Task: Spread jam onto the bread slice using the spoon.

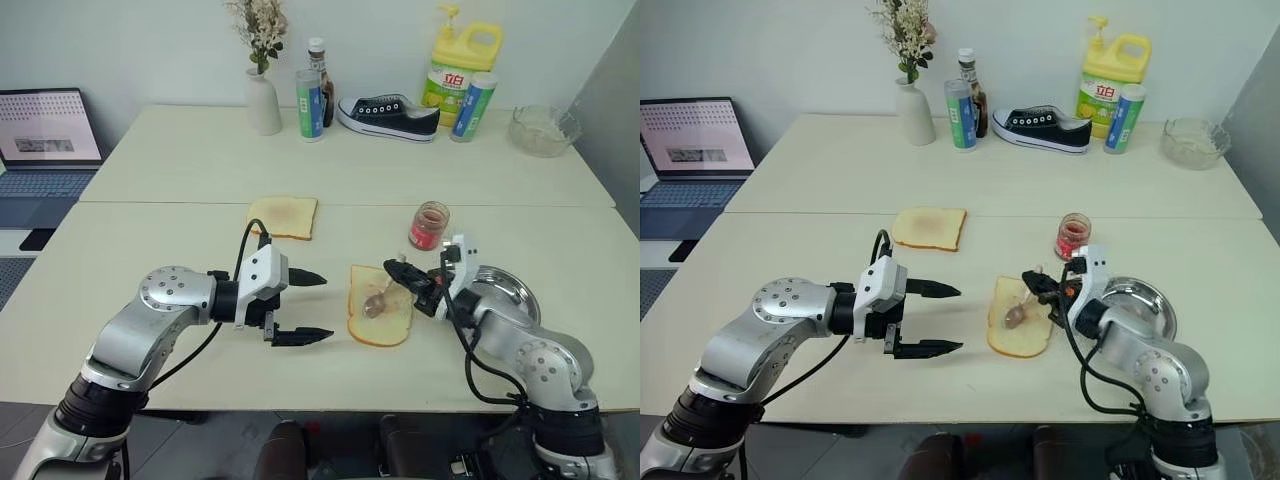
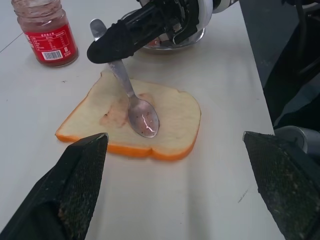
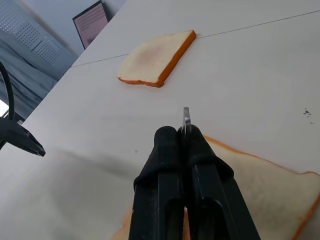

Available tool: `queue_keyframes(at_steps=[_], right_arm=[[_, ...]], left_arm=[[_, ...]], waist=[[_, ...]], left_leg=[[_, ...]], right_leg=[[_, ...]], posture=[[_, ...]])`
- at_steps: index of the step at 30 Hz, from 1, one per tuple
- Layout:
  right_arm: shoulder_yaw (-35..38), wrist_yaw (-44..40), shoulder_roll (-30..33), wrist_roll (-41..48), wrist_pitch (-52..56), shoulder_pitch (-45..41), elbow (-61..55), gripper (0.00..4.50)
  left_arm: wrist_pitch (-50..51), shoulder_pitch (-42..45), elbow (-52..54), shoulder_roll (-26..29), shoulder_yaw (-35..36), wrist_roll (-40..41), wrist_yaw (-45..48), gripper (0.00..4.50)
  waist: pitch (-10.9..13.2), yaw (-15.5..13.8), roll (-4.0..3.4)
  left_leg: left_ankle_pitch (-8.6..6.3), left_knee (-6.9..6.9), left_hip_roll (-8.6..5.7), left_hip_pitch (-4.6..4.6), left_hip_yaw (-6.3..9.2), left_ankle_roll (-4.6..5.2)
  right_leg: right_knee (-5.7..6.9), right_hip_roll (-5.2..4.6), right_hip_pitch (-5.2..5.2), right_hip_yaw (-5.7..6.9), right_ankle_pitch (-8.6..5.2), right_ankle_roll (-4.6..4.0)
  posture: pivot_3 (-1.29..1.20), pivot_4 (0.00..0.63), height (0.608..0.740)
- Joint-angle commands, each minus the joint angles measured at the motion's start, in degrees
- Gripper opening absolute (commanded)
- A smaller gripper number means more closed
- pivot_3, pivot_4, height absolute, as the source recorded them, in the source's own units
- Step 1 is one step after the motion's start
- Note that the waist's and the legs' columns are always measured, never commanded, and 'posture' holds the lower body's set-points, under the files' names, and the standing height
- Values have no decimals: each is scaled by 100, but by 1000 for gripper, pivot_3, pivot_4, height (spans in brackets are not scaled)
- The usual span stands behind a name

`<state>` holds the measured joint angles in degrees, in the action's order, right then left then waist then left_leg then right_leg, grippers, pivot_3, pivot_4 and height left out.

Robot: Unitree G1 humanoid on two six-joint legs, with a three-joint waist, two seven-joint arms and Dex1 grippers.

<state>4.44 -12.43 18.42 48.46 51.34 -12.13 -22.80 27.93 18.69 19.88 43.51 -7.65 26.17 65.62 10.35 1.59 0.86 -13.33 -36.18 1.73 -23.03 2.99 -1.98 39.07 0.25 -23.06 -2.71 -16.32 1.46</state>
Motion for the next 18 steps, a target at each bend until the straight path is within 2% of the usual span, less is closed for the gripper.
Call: queue_keyframes(at_steps=[1, 12, 14, 18], right_arm=[[380, 96, 283, -263, -119, 134, -66, 28], [824, 326, 315, 280, 187, 84, -395, 28], [950, 494, 267, 661, 353, -61, -546, 28], [1368, 1399, -27, 2394, 397, -688, -800, 28]], left_arm=[[-109, 74, 90, -12, -7, -18, 28, 4500], [-217, 149, -26, -58, -83, -64, 75, 4500], [-232, 192, -50, -76, -96, -68, 93, 4500], [31, 600, -10, -96, -53, 178, 229, 4500]], waist=[[0, -7, 0], [0, -2, 0], [0, -1, 0], [4, 22, 1]], left_leg=[[0, -2, -1, 0, 0, 0], [0, -13, -4, 4, 1, 0], [0, -13, -4, 3, 1, 0], [0, -13, 0, 3, 1, 0]], right_leg=[[0, -2, 2, 0, 0, 0], [0, -5, 12, 0, 1, 3], [0, -5, 12, 1, 1, 3], [2, 0, 10, 0, 1, 3]], posture=[[0, 150, 740], [0, 150, 740], [0, 150, 740], [0, 150, 740]])
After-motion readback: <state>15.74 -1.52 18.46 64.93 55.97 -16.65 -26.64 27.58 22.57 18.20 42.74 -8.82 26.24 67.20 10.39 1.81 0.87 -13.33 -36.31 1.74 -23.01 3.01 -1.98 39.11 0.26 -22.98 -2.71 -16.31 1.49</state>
